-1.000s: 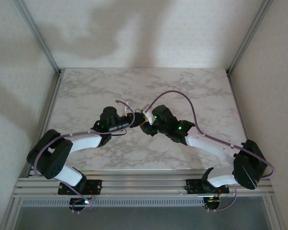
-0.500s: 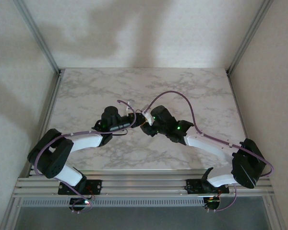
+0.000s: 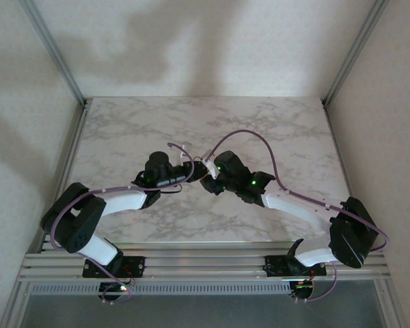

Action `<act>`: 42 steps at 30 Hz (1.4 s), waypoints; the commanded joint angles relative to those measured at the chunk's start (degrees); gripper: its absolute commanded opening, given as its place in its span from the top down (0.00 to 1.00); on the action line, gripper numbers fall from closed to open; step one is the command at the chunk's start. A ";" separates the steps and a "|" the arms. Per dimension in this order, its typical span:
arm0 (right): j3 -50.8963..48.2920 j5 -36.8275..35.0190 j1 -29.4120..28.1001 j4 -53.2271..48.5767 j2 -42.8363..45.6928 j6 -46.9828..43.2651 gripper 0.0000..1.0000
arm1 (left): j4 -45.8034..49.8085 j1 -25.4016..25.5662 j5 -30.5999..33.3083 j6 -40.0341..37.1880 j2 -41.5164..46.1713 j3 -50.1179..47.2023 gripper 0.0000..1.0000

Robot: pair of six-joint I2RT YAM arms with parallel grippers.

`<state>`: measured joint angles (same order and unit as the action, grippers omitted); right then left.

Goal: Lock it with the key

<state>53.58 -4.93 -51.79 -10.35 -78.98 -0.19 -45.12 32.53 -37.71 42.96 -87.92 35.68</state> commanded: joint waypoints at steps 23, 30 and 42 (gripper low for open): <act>-0.05 0.81 -0.95 4.56 3.91 0.54 0.20 | -3.04 -1.07 2.47 1.70 -1.39 -1.31 1.00; -2.67 -1.53 -0.95 7.03 9.47 1.88 0.01 | -3.86 -2.06 3.24 2.74 -1.21 -2.17 1.00; -5.33 -10.68 2.68 3.77 21.11 16.81 0.01 | -11.77 -4.11 2.64 8.71 -3.86 -4.86 1.00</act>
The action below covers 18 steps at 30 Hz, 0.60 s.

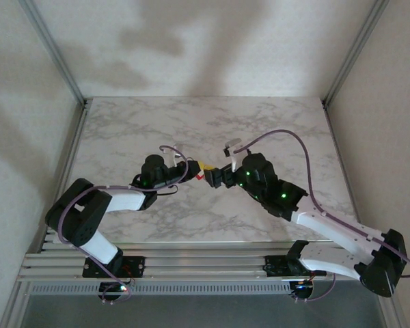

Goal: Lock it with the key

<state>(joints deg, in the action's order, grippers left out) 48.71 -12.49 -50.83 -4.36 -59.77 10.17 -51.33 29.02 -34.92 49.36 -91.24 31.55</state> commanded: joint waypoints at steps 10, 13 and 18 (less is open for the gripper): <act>-4.14 7.64 12.49 -2.96 7.13 19.06 0.01 | -12.40 -1.07 -0.33 7.38 -2.09 -1.17 1.00; -4.82 12.70 16.51 -1.75 6.30 23.06 0.01 | -15.27 -1.42 0.40 10.24 -2.03 -1.44 1.00; -5.73 19.07 20.87 1.32 4.69 27.32 0.01 | -19.84 -1.72 0.60 14.84 -3.68 -1.02 1.00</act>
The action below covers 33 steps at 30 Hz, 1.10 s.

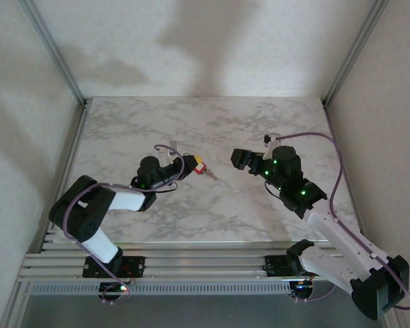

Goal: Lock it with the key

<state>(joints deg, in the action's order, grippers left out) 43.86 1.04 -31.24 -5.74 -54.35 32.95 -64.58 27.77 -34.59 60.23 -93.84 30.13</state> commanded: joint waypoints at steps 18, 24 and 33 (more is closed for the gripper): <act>-5.93 14.83 7.58 9.94 -0.21 20.17 0.01 | -20.93 -1.49 -1.02 15.84 -6.99 4.15 1.00; -9.90 17.24 7.95 17.36 -1.80 28.30 0.01 | -27.11 -1.49 -1.83 20.14 -10.28 3.89 1.00; -14.50 22.62 7.78 31.31 -8.70 40.14 0.06 | -30.76 -1.31 -2.17 21.99 -12.32 3.60 1.00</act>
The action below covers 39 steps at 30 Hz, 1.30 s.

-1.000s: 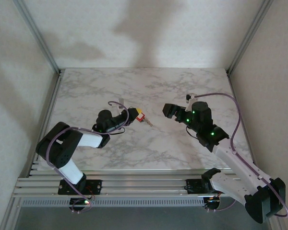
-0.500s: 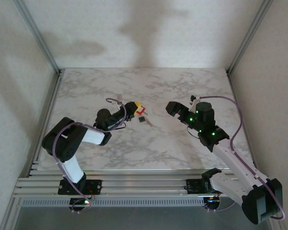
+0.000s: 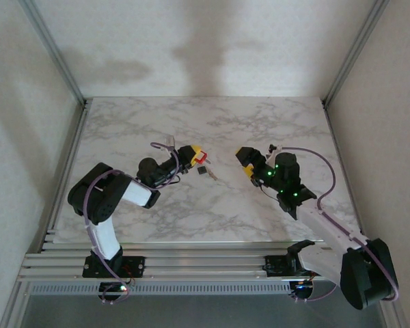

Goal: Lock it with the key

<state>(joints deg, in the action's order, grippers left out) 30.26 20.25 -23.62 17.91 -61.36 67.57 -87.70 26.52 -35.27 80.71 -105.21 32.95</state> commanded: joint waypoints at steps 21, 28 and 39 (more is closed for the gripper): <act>-0.51 4.17 -9.49 29.47 -20.65 16.60 0.21 | -9.44 0.11 -1.92 1.34 -3.93 0.57 1.00; 0.14 4.82 -10.81 33.72 -24.50 17.23 0.32 | -8.53 0.11 -1.82 0.14 -3.76 0.10 1.00; 0.48 5.64 -11.21 39.56 -29.01 19.17 0.42 | -8.63 0.11 -1.96 0.22 -4.28 0.01 1.00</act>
<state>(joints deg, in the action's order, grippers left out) 29.45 24.49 -34.39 53.32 -89.17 85.82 -88.77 26.52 -36.25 81.25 -108.81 32.95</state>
